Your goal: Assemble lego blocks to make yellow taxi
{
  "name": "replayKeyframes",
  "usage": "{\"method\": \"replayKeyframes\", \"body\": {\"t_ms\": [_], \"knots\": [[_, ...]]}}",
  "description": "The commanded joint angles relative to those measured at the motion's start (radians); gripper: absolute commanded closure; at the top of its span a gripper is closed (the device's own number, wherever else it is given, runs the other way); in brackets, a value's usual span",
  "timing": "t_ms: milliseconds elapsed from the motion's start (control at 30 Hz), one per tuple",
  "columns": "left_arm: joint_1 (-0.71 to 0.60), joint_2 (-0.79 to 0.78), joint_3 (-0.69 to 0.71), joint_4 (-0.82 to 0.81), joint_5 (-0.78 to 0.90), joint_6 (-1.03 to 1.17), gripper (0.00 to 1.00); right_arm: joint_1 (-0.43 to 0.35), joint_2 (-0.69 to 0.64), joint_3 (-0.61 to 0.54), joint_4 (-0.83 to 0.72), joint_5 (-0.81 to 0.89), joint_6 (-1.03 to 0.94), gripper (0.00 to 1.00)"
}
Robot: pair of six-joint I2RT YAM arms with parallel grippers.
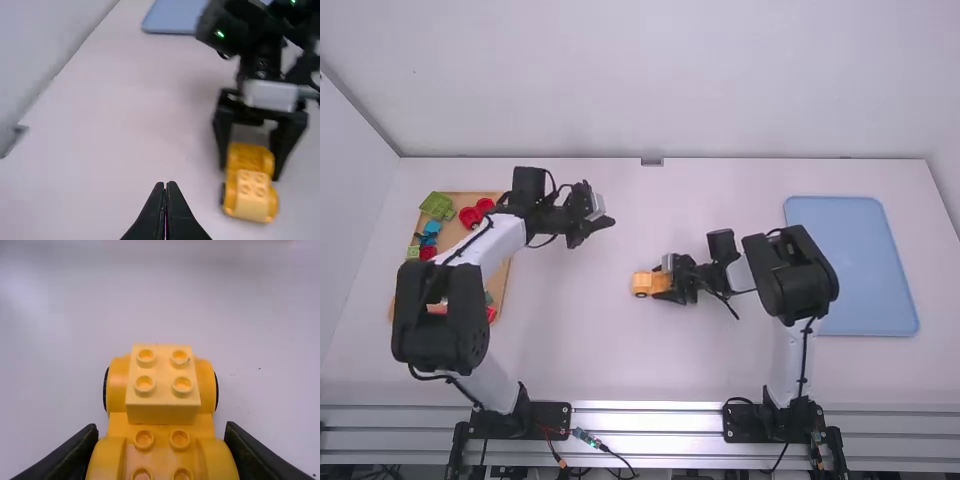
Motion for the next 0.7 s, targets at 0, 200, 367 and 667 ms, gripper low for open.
{"method": "replayKeyframes", "body": {"t_ms": [0,200,367,667], "knots": [[0.013,-0.004,0.023,-0.034,-0.024,-0.073,0.98,0.016,0.014,0.010,-0.015,0.047,0.002,0.33],[0.018,-0.004,0.037,-0.067,-0.084,-0.073,0.58,0.020,0.014,0.008,-0.017,0.069,0.005,0.23],[0.023,-0.005,0.037,-0.061,-0.108,-0.107,0.01,0.020,0.013,0.007,-0.020,0.069,0.009,0.01],[0.092,-0.005,0.115,-0.107,-0.442,-0.353,0.01,-0.016,-0.071,0.010,-0.093,0.120,0.130,0.01]]}}
